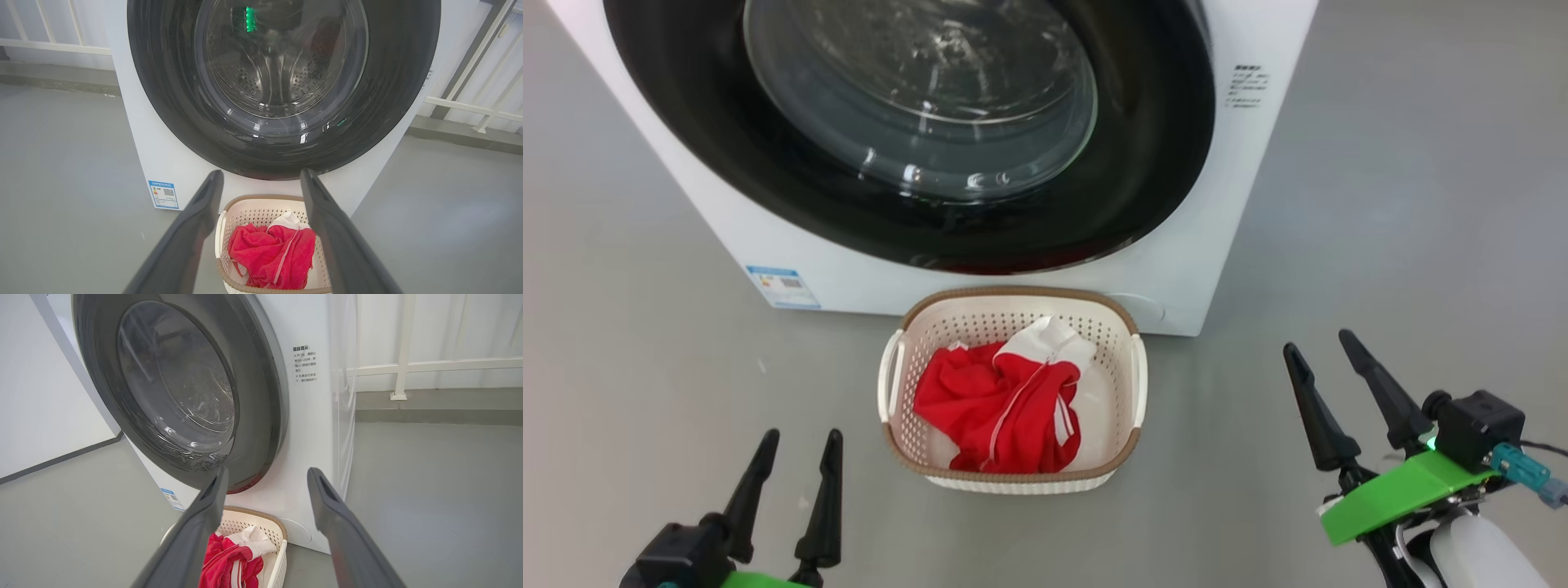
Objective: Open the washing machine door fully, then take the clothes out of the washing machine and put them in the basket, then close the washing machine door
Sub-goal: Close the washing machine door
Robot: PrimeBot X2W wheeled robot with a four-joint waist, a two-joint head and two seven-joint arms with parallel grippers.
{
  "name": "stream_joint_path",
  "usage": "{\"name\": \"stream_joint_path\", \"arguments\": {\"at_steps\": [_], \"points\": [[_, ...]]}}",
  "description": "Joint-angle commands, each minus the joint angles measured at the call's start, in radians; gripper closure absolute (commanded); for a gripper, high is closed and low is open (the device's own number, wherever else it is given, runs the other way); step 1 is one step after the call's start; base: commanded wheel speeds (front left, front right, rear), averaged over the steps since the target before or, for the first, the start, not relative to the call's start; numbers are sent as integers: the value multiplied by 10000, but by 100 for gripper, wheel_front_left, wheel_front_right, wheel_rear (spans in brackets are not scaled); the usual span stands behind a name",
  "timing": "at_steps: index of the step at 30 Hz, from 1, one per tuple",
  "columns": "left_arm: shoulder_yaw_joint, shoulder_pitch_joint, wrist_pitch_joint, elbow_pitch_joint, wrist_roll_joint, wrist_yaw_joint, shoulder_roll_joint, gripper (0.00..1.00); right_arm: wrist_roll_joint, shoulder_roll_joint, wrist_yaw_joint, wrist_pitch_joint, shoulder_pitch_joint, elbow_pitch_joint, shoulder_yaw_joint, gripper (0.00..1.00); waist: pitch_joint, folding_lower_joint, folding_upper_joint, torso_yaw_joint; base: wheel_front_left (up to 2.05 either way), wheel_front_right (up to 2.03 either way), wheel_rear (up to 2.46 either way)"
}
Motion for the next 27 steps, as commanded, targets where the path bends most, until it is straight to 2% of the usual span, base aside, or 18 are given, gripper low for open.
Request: {"name": "stream_joint_path", "arguments": {"at_steps": [1,15,27], "points": [[401,88,-122,-152,18,6,225,0,-62,-45,-36,-55,204,-272,117,0,-419,0,0,-372,0,0,0],[613,732,-122,-181,9,6,356,0,-117,-72,-36,-55,1553,-391,-281,0,-1218,0,0,-941,0,0,0],[834,1105,-122,-334,16,6,372,0,-191,-82,-36,-55,2213,-601,-789,0,-1416,0,0,-1395,0,0,0]]}}
